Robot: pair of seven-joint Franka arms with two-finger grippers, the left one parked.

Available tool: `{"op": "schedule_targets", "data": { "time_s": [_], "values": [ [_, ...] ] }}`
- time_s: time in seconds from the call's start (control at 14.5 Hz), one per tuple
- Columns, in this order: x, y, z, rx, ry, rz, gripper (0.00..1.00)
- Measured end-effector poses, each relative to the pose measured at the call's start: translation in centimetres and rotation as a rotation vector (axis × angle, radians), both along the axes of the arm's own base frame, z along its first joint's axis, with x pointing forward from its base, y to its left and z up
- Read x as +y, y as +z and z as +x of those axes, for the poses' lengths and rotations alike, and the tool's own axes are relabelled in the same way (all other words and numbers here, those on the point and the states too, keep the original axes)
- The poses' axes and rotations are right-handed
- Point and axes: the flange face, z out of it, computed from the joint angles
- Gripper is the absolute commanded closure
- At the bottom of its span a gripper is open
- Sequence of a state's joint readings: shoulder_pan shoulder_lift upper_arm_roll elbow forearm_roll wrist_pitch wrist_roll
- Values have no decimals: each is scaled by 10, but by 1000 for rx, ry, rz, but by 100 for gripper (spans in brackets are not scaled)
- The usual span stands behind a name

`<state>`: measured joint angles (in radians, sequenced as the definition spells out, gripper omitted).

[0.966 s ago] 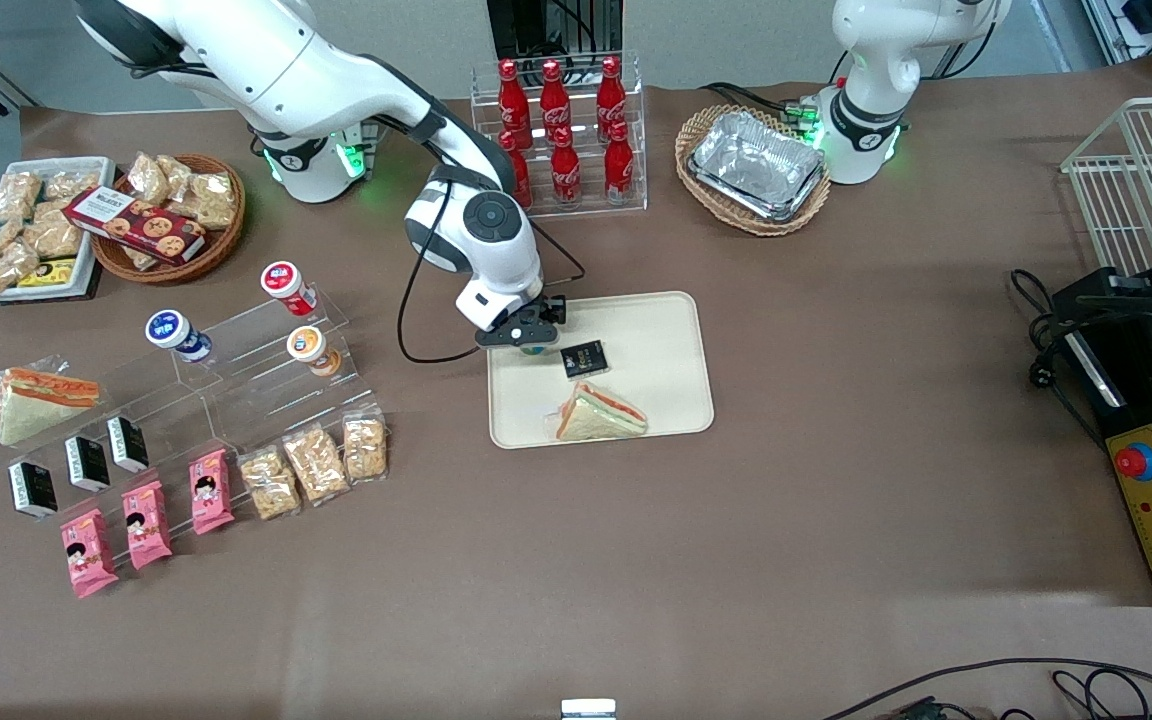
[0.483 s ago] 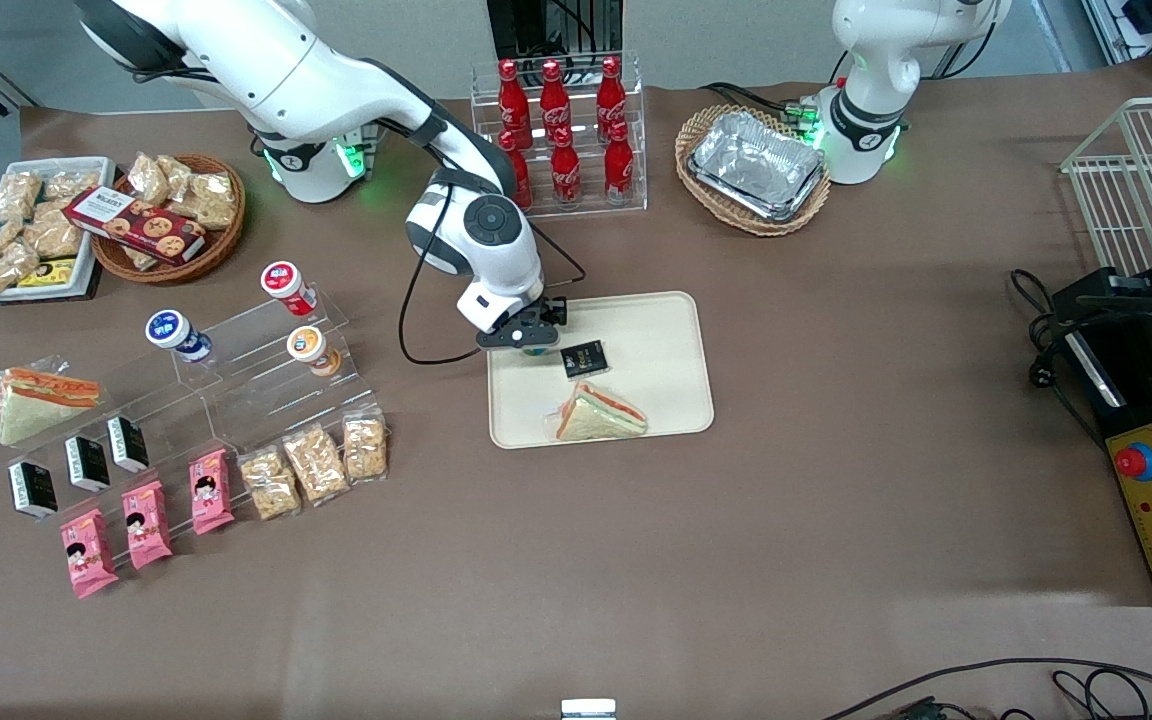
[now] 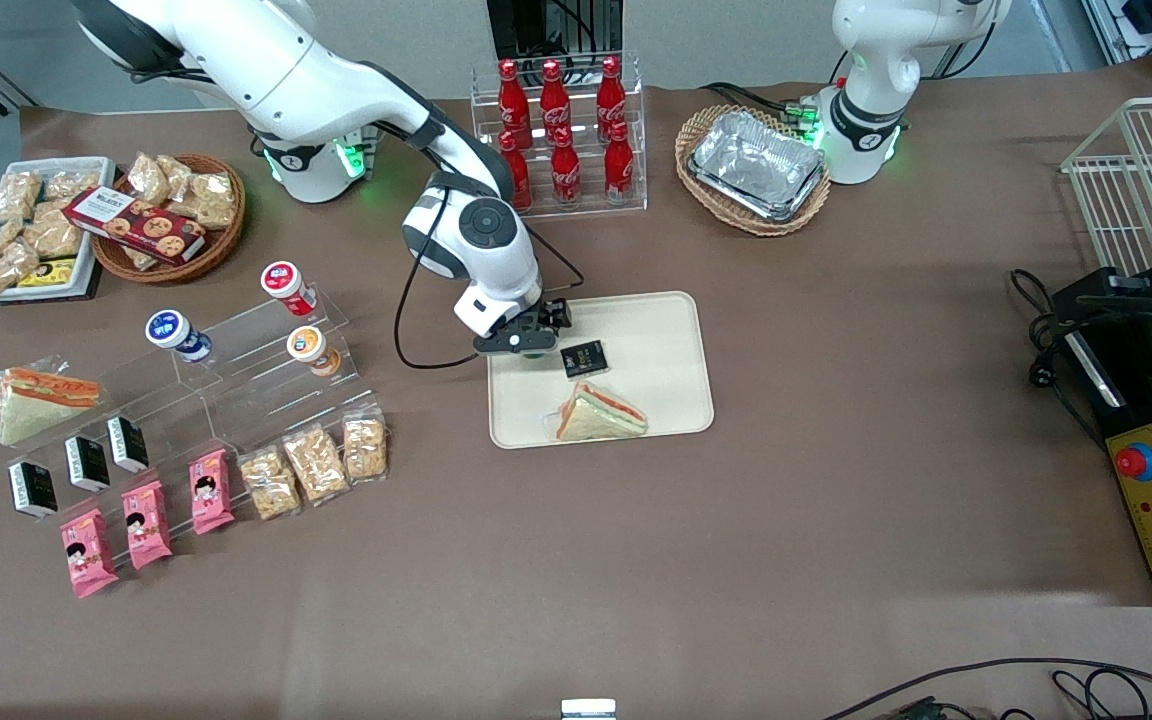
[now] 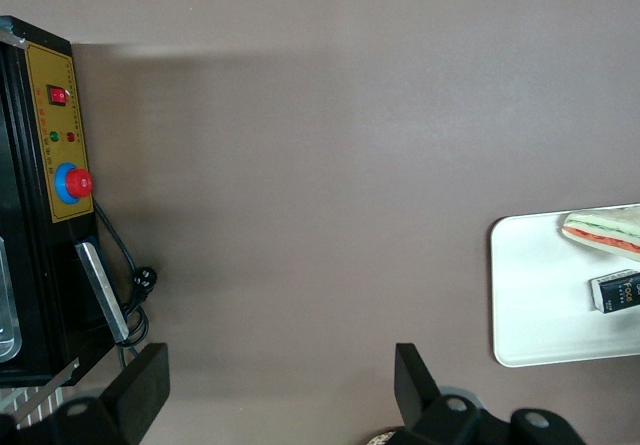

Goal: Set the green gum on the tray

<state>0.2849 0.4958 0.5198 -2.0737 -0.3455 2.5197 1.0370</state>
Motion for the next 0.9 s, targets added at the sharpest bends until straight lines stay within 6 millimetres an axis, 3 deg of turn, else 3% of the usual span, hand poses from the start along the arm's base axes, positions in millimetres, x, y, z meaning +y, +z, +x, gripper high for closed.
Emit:
{"op": "schedule_targets", "data": {
  "time_s": [0.14,0.34,0.55,0.76,0.9],
  "values": [
    [-5,30,16,-39,-18,-11,1],
    [-26,119,39,-96,-89,-69,1],
    [-43,210,38,-78,-105,-40,1],
    [-105,282,54,-56,-68,-68,1],
    [-174,321,73,-41,-32,-65,1]
  ]
}}
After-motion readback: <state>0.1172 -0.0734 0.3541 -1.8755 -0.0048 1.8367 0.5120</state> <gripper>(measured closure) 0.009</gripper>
